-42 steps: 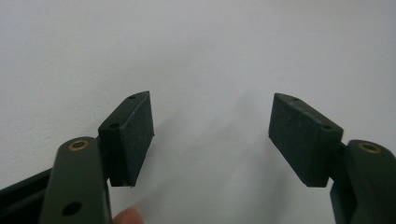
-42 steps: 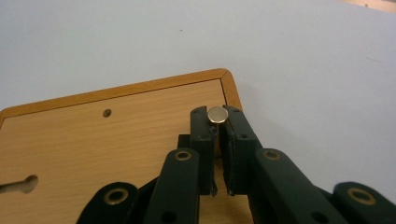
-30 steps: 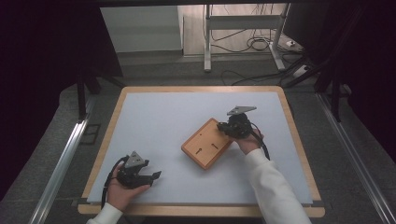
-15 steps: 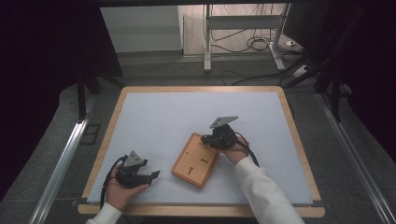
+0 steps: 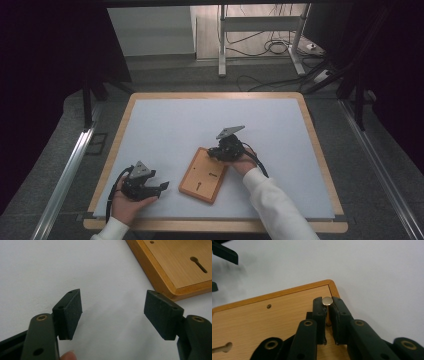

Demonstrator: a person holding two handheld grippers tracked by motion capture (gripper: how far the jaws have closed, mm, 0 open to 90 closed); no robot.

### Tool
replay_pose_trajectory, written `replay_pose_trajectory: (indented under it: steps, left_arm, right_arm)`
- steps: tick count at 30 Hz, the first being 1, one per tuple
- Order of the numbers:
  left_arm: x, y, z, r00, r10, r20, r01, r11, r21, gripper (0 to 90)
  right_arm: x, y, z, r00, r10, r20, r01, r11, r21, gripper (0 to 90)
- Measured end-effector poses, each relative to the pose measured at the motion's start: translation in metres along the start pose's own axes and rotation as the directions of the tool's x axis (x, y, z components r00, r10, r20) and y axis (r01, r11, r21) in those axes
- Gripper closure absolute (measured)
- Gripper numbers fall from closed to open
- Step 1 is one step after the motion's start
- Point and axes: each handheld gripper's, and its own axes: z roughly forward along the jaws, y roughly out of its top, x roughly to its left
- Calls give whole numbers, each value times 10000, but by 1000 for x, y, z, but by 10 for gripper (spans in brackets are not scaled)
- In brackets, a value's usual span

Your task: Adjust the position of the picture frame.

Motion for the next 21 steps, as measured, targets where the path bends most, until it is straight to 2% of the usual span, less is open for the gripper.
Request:
replay_pose_trajectory:
  steps: [1,2,3,4,5,6,7,8,9,12,13,15,16,17,19,20,21]
  left_arm:
    - [0,0,0,10000,0,9,0,10000,0,303]
    - [-1,0,0,10000,14,14,-14,10000,-1,303]
    - [-1,0,0,10000,18,25,-18,10000,2,303]
    - [-1,0,0,10000,18,28,-18,10000,-3,303]
    - [-1,0,0,10000,21,30,-21,10000,-6,303]
    - [-1,0,1,10000,27,31,-27,10000,23,303]
    - [-1,0,1,10000,27,31,-27,10000,23,303]
    - [-1,0,2,10000,26,34,-26,10000,37,303]
    - [-2,0,2,10000,44,17,-44,10000,54,303]
    - [-4,2,5,10000,11,5,-11,10000,60,304]
    - [-4,2,5,10000,26,-13,-26,10000,41,304]
    - [-6,3,6,10000,45,-47,-46,10000,-67,305]
    - [-6,3,6,10000,45,-47,-46,10000,-67,308]
    - [-5,4,6,10000,31,-8,-31,9999,-96,312]
    - [-5,4,5,10000,19,12,-18,9999,-133,325]
    - [-3,4,4,10000,-17,95,18,9999,-161,382]
    - [-3,4,4,10000,-17,95,18,9999,-161,446]
  right_arm:
    - [1,1,-2,9996,66,269,-64,10000,-74,578]
    - [3,1,-12,9971,172,741,-150,9994,-308,488]
    - [3,1,-12,9971,172,741,-150,9994,-308,488]
    - [6,-4,-27,9947,365,956,-310,9978,-586,416]
    - [6,-7,-35,9933,416,1079,-339,9969,-716,390]
    - [7,-12,-43,9917,486,1187,-391,9959,-814,374]
    - [7,-12,-43,9917,486,1187,-391,9959,-814,374]
    - [6,-16,-52,9904,565,1258,-452,9948,-909,363]
    - [6,-26,-69,9866,705,1472,-547,9925,-1089,344]
    - [9,-42,-90,9817,752,1749,-543,9911,-1211,328]
    - [9,-42,-90,9817,752,1749,-543,9911,-1211,328]
    - [13,-59,-106,9769,649,2035,-435,9932,-1079,312]
    - [13,-59,-106,9769,649,2035,-435,9932,-1079,312]
    - [15,-71,-114,9732,695,2190,-485,9938,-999,306]
    - [17,-77,-117,9717,782,2227,-566,9932,-1016,305]
    - [19,-89,-123,9683,950,2311,-722,9918,-1052,300]
    - [19,-89,-123,9683,950,2311,-722,9918,-1052,300]
